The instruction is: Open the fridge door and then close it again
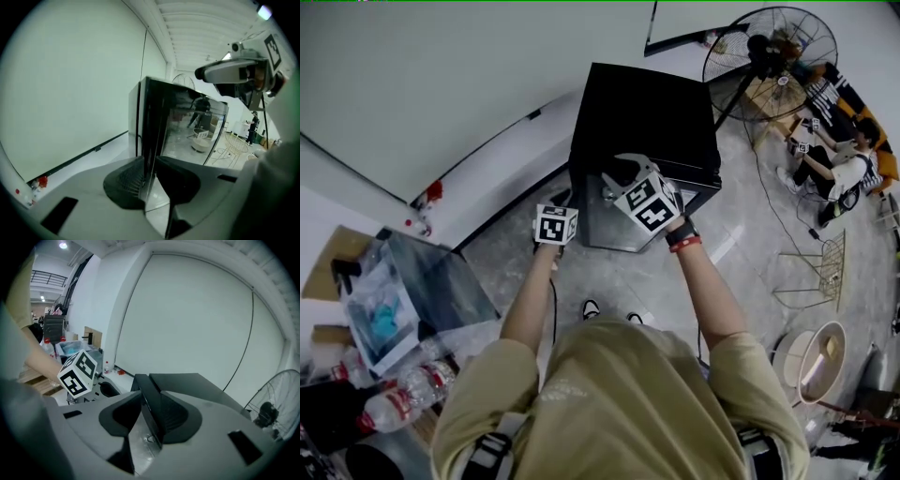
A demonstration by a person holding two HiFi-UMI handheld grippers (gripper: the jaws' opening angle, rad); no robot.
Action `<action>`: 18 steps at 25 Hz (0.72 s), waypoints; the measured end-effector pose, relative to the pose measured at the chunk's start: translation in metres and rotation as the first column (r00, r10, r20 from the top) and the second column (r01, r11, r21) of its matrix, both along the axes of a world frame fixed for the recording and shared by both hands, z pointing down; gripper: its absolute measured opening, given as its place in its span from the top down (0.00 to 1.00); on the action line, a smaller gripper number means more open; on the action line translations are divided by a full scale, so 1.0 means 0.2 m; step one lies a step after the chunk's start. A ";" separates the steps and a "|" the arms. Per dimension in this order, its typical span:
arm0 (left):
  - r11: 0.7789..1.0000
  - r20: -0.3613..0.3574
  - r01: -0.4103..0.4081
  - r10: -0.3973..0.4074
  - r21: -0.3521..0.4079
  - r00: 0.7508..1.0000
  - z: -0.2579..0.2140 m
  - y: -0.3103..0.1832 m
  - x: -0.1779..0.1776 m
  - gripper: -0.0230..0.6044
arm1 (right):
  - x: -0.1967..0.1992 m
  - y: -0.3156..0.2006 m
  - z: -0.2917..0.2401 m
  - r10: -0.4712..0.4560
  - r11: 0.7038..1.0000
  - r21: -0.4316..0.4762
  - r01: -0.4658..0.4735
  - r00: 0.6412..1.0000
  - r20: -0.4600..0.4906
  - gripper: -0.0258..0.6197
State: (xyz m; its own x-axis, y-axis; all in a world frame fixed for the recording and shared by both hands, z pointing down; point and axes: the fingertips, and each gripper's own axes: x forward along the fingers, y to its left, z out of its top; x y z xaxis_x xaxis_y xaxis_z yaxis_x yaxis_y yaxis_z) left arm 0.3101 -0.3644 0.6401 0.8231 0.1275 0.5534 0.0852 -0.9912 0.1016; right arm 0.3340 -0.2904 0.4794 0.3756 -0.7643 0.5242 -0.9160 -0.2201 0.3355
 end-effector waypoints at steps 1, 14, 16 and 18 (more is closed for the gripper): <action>1.000 -0.018 0.006 -0.006 0.006 1.000 -0.05 0.01 -0.01 0.83 | 0.00 0.03 -0.02 0.028 0.999 0.028 -0.028 1.000 0.010 0.74; 1.000 -0.254 0.010 -0.011 -0.003 0.967 -0.66 0.25 -0.16 0.83 | -0.13 0.47 -0.17 0.228 0.934 0.256 -0.249 0.967 0.112 0.83; 1.000 -0.277 0.003 -0.002 0.003 0.961 -0.71 0.30 -0.16 0.83 | -0.13 0.53 -0.18 0.256 0.921 0.271 -0.280 0.959 0.121 0.84; 1.000 -0.297 -0.001 0.004 0.009 0.955 -0.75 0.35 -0.17 0.83 | -0.12 0.60 -0.18 0.285 0.909 0.279 -0.309 0.950 0.126 0.85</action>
